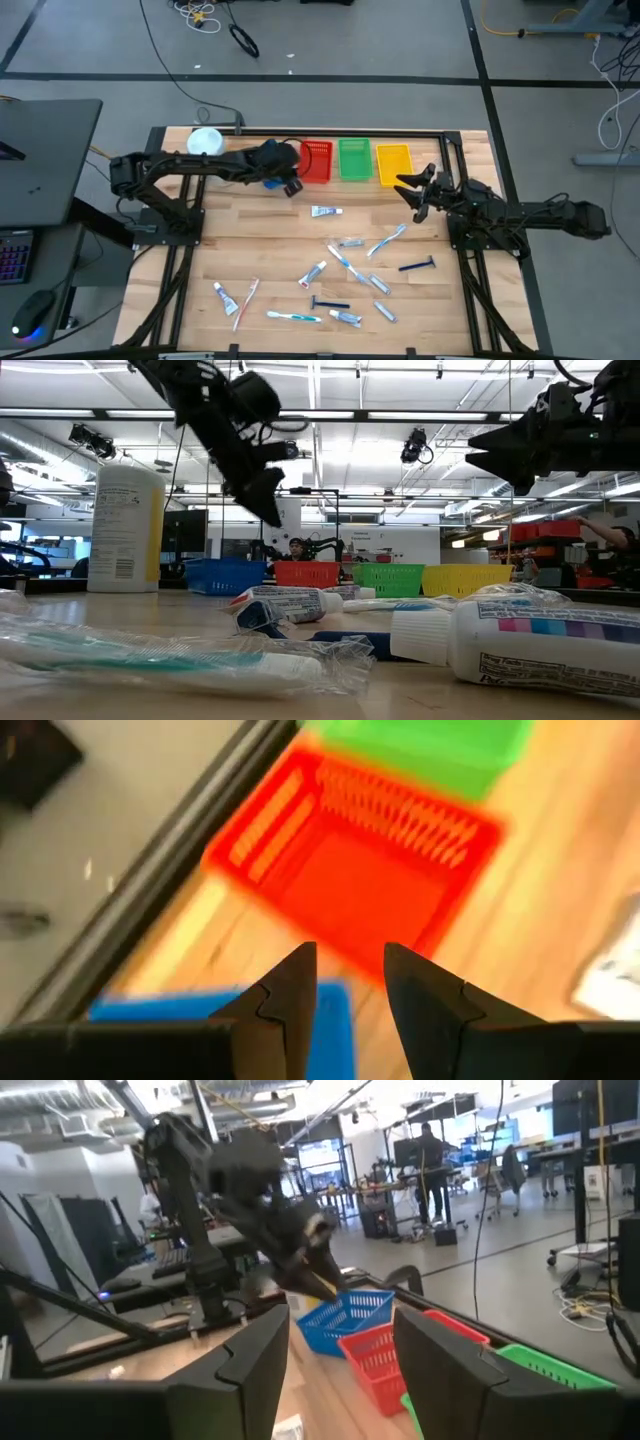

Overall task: Pick & Place Travel size toiletries
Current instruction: Put the blue razor into the red basket

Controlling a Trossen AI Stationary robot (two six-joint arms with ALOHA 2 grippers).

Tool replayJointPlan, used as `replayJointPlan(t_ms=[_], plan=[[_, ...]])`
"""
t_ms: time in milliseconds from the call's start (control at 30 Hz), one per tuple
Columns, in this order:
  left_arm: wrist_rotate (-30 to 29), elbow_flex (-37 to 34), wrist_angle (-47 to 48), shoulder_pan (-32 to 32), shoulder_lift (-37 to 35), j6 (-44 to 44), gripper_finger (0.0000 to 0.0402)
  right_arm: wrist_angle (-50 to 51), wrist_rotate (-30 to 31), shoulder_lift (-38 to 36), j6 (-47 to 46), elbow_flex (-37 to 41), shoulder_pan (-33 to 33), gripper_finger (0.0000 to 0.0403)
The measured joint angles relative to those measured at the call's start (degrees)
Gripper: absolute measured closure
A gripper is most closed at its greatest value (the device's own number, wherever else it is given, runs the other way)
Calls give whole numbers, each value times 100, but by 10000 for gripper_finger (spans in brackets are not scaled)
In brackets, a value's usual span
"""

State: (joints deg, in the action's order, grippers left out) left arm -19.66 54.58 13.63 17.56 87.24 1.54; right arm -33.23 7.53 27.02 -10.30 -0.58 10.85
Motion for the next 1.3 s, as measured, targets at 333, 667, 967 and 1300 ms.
replayJointPlan(t_ms=[333,667,967,1300], plan=[[141,154,-90,-505,-37,-264,270,-4,-215,718,-385,-135,-270,213],[255,154,-152,-1271,-822,-189,274,1245,-236,1689,13,-1342,-1325,213],[81,154,-158,-1900,-1033,44,274,3735,-1428,1979,-1125,-2320,-2096,213],[197,148,136,-2401,-1140,-16,274,5921,-1674,2109,-2641,-2433,-3136,213]])
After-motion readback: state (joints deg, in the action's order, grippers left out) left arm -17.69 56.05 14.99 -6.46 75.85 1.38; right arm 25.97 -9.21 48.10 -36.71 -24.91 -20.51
